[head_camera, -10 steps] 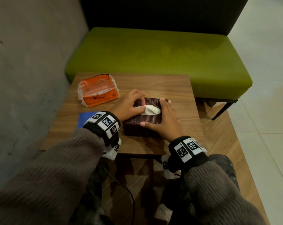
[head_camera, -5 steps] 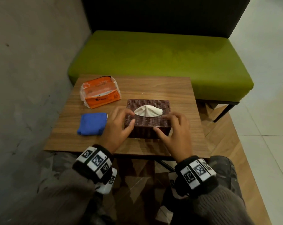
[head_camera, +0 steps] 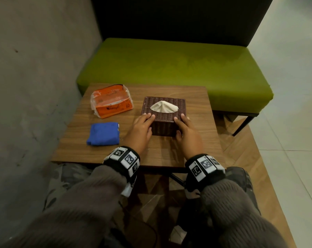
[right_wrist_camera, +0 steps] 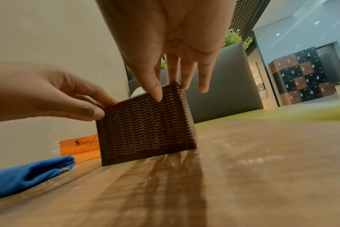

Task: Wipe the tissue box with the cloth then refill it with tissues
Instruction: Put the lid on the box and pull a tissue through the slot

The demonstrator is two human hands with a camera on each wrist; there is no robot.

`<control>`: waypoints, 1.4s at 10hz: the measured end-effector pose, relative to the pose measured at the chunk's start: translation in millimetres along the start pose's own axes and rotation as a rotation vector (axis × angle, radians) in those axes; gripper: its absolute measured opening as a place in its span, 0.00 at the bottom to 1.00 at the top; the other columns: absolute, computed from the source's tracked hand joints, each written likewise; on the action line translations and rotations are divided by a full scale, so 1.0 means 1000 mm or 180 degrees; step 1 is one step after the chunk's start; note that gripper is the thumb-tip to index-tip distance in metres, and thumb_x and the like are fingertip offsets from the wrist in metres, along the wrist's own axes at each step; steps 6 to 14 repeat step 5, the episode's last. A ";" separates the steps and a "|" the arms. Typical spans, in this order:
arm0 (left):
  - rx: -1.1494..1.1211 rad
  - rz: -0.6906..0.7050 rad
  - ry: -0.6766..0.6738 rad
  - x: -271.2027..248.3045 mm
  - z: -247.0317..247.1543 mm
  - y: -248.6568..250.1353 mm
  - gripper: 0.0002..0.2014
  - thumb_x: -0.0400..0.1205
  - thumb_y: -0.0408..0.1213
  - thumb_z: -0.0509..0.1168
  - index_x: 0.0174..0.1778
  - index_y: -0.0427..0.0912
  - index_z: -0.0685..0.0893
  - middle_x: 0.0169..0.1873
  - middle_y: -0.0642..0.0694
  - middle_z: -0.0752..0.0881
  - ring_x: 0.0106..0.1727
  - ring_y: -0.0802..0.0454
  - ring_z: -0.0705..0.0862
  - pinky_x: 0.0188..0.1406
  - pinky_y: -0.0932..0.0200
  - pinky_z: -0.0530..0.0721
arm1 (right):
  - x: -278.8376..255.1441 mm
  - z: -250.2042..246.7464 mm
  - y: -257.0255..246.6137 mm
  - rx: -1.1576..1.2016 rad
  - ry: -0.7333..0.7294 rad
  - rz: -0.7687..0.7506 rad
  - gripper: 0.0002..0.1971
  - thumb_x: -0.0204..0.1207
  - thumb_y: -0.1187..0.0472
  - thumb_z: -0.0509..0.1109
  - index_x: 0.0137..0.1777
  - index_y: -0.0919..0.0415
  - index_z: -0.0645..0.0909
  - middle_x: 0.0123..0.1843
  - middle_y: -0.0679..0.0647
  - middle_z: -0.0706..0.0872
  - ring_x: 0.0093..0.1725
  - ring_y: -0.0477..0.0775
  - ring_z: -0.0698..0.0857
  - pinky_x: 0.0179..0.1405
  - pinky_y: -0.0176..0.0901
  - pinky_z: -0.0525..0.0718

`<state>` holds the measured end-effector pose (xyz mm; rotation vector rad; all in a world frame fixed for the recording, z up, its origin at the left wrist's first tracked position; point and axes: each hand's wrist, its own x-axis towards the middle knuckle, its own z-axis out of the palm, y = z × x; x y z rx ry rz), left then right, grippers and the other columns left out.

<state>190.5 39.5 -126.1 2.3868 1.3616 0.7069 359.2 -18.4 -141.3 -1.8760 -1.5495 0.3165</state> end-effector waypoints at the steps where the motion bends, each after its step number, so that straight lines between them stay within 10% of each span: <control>1: 0.0008 -0.0061 -0.0240 0.007 -0.003 0.002 0.26 0.81 0.25 0.60 0.76 0.39 0.70 0.76 0.40 0.71 0.78 0.45 0.65 0.76 0.62 0.56 | 0.011 -0.006 -0.001 -0.0173 -0.0247 0.0044 0.28 0.77 0.72 0.64 0.78 0.57 0.72 0.83 0.58 0.66 0.83 0.60 0.63 0.78 0.59 0.68; 2: 0.0147 -0.0137 -0.0491 0.010 -0.009 0.003 0.27 0.80 0.28 0.61 0.77 0.42 0.68 0.77 0.43 0.69 0.79 0.46 0.63 0.77 0.56 0.59 | 0.009 -0.012 -0.004 -0.0489 -0.0452 0.0043 0.30 0.78 0.66 0.67 0.81 0.54 0.67 0.84 0.57 0.64 0.85 0.60 0.56 0.79 0.63 0.64; 4: -0.0384 -0.0354 0.0157 -0.033 -0.041 0.015 0.13 0.80 0.33 0.64 0.61 0.46 0.81 0.55 0.50 0.82 0.57 0.57 0.77 0.52 0.67 0.69 | -0.046 -0.020 -0.013 0.0374 0.0067 -0.0262 0.21 0.77 0.55 0.70 0.71 0.52 0.76 0.63 0.53 0.82 0.64 0.54 0.79 0.63 0.47 0.77; 5: -0.0868 -0.0667 -0.0394 -0.072 -0.051 -0.006 0.09 0.80 0.39 0.64 0.55 0.53 0.80 0.48 0.66 0.79 0.47 0.67 0.78 0.46 0.75 0.72 | -0.060 -0.027 -0.006 0.0842 -0.0284 -0.0112 0.16 0.78 0.47 0.68 0.62 0.50 0.79 0.58 0.46 0.83 0.62 0.46 0.80 0.62 0.43 0.79; 14: -0.0868 -0.0667 -0.0394 -0.072 -0.051 -0.006 0.09 0.80 0.39 0.64 0.55 0.53 0.80 0.48 0.66 0.79 0.47 0.67 0.78 0.46 0.75 0.72 | -0.060 -0.027 -0.006 0.0842 -0.0284 -0.0112 0.16 0.78 0.47 0.68 0.62 0.50 0.79 0.58 0.46 0.83 0.62 0.46 0.80 0.62 0.43 0.79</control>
